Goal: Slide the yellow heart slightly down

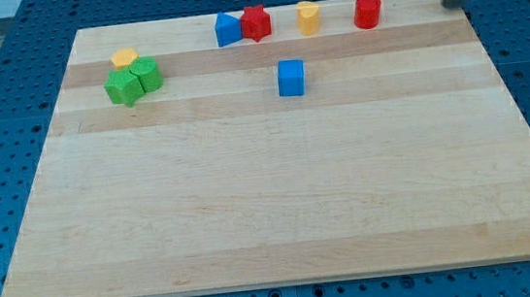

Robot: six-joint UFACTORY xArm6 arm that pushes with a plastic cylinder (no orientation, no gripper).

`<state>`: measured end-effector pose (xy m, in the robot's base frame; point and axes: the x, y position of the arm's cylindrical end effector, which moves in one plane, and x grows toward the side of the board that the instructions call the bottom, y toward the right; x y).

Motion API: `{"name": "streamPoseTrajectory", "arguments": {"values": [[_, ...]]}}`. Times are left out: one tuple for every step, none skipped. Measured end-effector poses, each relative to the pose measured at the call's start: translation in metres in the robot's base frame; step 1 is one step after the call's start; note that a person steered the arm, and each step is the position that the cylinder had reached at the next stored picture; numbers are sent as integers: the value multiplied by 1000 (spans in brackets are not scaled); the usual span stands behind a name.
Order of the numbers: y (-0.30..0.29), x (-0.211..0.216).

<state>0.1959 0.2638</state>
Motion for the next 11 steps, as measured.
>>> {"name": "streamPoseTrajectory", "arguments": {"values": [[-11, -5], [-18, -5], [-29, -5], [-85, -4], [-183, -4], [-216, -2], [-217, 6], [-205, 8], [-201, 8], [-191, 17], [-169, 30]]}}
